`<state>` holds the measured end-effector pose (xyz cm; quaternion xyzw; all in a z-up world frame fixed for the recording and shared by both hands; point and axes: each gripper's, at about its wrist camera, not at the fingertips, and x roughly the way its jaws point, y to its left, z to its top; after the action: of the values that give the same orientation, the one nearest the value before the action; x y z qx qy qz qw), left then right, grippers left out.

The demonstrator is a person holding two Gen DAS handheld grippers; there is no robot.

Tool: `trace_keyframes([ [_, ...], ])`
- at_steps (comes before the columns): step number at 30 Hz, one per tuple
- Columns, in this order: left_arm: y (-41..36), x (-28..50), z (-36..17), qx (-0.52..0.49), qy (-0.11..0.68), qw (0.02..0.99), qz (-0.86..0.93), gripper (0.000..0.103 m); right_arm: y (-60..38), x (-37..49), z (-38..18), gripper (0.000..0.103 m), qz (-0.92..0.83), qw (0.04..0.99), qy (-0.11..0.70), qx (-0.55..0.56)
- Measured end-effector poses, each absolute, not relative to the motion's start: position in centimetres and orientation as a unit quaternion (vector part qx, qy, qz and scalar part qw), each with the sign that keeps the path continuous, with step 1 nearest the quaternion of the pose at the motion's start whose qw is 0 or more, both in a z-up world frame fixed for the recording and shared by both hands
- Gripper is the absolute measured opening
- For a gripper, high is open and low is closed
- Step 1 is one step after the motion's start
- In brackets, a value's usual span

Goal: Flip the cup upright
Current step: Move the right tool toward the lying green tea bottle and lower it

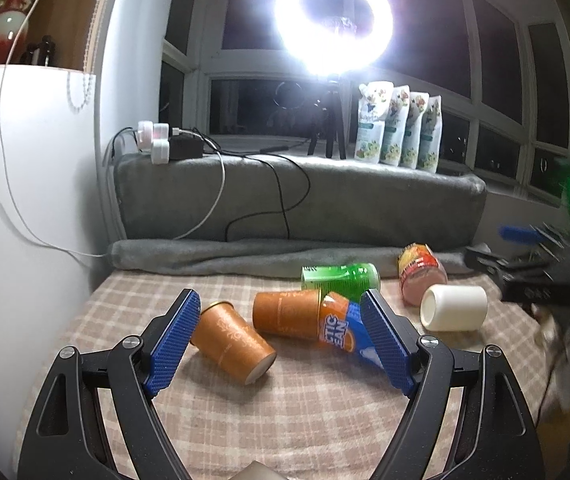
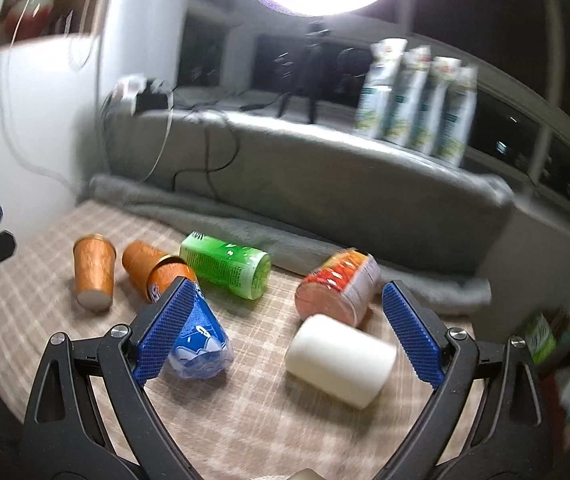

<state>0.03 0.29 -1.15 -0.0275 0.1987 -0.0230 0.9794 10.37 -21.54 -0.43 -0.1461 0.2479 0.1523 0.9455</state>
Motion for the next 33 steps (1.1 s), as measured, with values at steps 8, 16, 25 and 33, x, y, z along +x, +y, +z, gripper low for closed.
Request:
trace_keyframes([
  [8,0.5,-0.3,-2.4,-0.027,0.222,0.974,-0.036,0.082,-17.3,16.5,-1.4,0.097,0.228,0.888,0.306,-0.258],
  [16,1.5,-0.3,-3.2,-0.034,0.238,0.970,-0.028,0.082,-12.6,22.3,-5.0,0.097,0.274,0.819,0.369,-0.342],
  [25,3.8,0.5,-3.5,-0.052,0.242,0.969,0.001,0.082,-9.7,26.9,-8.5,0.097,0.295,0.761,0.418,-0.400],
  [33,5.0,1.3,-3.9,-0.061,0.250,0.966,0.015,0.082,-8.4,29.3,-10.1,0.097,0.313,0.733,0.439,-0.414],
])
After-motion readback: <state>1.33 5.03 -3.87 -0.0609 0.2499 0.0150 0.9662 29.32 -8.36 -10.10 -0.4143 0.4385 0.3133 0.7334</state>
